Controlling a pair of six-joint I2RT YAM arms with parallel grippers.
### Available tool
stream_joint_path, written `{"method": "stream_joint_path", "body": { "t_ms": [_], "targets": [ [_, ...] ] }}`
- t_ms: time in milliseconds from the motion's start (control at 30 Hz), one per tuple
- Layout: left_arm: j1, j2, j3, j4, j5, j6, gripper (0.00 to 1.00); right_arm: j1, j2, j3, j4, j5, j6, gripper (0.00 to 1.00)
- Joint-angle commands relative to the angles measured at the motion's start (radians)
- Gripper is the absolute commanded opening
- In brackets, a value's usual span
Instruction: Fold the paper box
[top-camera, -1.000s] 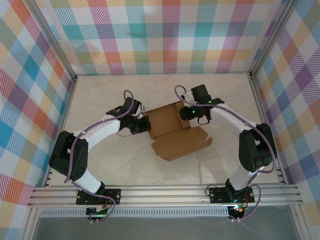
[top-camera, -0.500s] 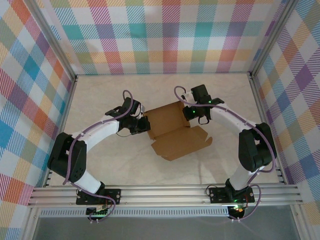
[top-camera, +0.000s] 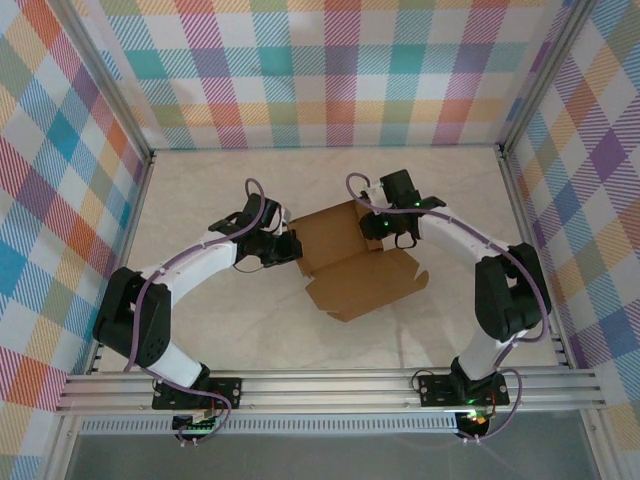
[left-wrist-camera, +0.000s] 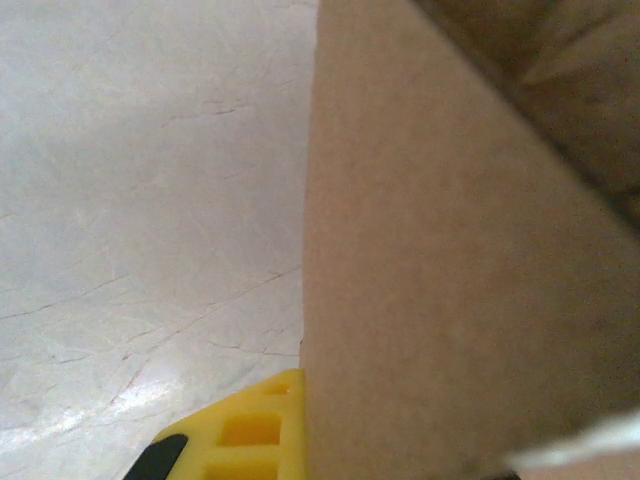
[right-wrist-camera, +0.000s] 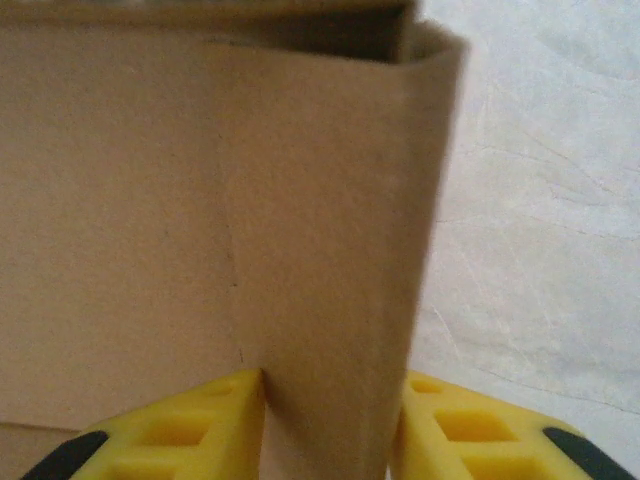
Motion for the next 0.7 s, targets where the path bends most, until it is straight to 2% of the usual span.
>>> {"method": "stream_joint_path", "body": {
  "t_ms": [0, 67, 200, 400, 667],
  "targets": [
    [-0.001, -0.059, -0.003, 0.069, 0.057, -0.009, 0.00, 0.012, 0.034, 0.014, -0.004, -0.009, -0.010, 0.37],
    [-0.001, -0.066, -0.005, 0.065, 0.053, -0.007, 0.00, 0.011, 0.039, 0.019, -0.002, -0.001, -0.016, 0.36],
    [-0.001, -0.068, -0.003, 0.051, 0.045, -0.003, 0.00, 0.012, 0.028, 0.022, -0.012, -0.007, -0.012, 0.24],
    [-0.001, -0.060, -0.004, 0.056, 0.044, -0.008, 0.00, 0.013, -0.005, 0.011, -0.031, -0.012, -0.011, 0.16],
    [-0.003, -0.048, -0.002, 0.062, 0.048, -0.013, 0.00, 0.039, -0.006, 0.012, -0.045, 0.082, 0.018, 0.06]
  ]
}}
